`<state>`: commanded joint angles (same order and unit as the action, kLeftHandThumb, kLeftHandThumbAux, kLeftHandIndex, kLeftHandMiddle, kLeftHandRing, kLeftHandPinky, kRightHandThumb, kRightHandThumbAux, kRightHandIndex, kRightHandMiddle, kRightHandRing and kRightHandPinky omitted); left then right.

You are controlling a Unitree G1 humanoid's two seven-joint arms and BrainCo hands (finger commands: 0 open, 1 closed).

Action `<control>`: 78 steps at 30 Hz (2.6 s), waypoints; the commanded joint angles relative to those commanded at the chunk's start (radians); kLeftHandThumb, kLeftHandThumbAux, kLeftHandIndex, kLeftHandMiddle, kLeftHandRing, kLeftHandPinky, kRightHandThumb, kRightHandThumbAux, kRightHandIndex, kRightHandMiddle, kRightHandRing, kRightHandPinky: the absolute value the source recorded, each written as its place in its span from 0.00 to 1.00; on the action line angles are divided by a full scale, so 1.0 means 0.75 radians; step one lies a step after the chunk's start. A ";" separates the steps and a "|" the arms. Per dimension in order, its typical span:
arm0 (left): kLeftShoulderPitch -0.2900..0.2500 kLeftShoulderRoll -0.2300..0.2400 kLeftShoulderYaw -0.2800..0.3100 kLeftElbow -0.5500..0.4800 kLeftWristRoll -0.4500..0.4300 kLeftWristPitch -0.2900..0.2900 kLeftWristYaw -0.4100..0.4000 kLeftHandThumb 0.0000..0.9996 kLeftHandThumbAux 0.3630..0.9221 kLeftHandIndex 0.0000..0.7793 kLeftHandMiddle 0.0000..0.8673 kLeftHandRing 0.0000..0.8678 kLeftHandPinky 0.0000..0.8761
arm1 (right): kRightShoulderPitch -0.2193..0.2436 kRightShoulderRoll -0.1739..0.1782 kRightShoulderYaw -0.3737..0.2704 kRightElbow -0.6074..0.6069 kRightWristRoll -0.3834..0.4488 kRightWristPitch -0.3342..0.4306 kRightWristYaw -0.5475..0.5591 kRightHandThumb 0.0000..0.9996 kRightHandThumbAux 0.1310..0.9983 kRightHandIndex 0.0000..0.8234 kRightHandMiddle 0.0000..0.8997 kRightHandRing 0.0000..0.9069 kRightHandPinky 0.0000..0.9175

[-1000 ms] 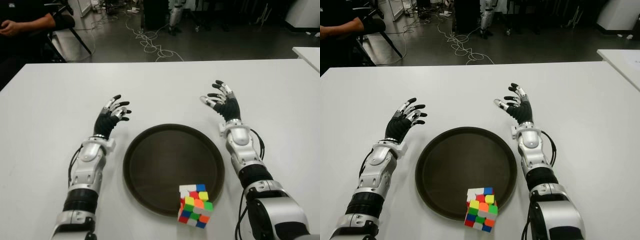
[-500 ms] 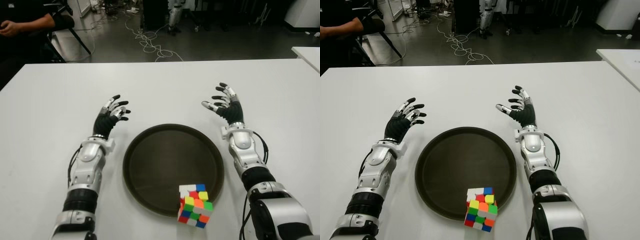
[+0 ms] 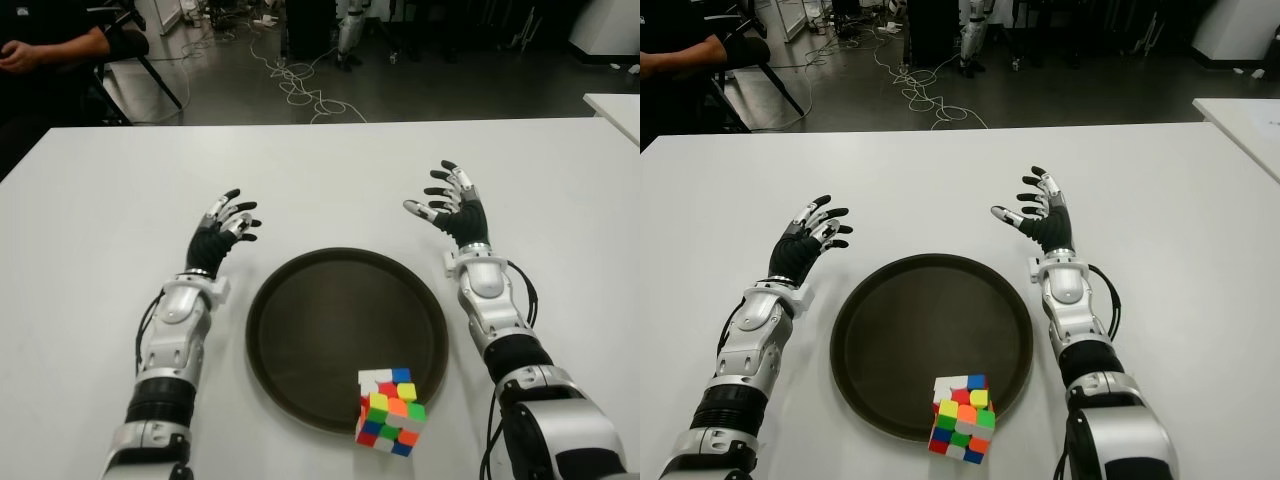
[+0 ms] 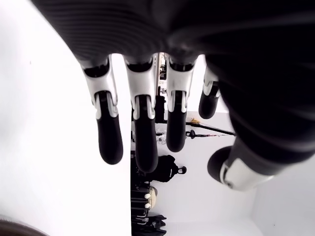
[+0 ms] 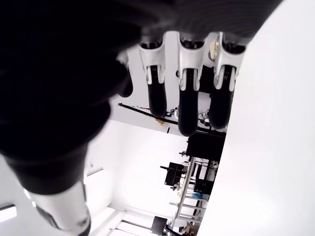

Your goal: Pick up the Rubik's Cube and put it in the plate

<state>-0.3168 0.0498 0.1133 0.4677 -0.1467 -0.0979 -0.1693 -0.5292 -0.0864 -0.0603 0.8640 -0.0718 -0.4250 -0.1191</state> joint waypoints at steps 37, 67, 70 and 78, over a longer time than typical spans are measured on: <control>0.000 -0.005 0.011 0.023 0.003 -0.057 0.004 0.64 0.47 0.14 0.30 0.39 0.47 | 0.217 0.044 -0.036 -0.405 0.088 0.064 0.105 0.08 0.77 0.20 0.28 0.32 0.34; -0.016 0.017 0.012 0.060 0.002 -0.078 -0.015 0.64 0.47 0.14 0.30 0.39 0.47 | 0.190 0.048 -0.053 -0.368 0.120 0.049 0.121 0.11 0.75 0.20 0.30 0.34 0.37; -0.017 0.020 0.013 0.064 0.002 -0.077 -0.017 0.64 0.46 0.15 0.30 0.39 0.47 | 0.187 0.047 -0.055 -0.363 0.118 0.050 0.115 0.11 0.76 0.21 0.30 0.33 0.36; -0.019 0.016 0.018 0.074 -0.002 -0.089 -0.015 0.65 0.46 0.15 0.31 0.41 0.47 | 0.176 0.037 -0.065 -0.359 0.110 0.089 0.090 0.10 0.82 0.26 0.28 0.26 0.20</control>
<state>-0.3314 0.0621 0.1271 0.5234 -0.1480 -0.1649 -0.1806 -0.3974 -0.0588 -0.1090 0.5947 0.0108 -0.3579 -0.0514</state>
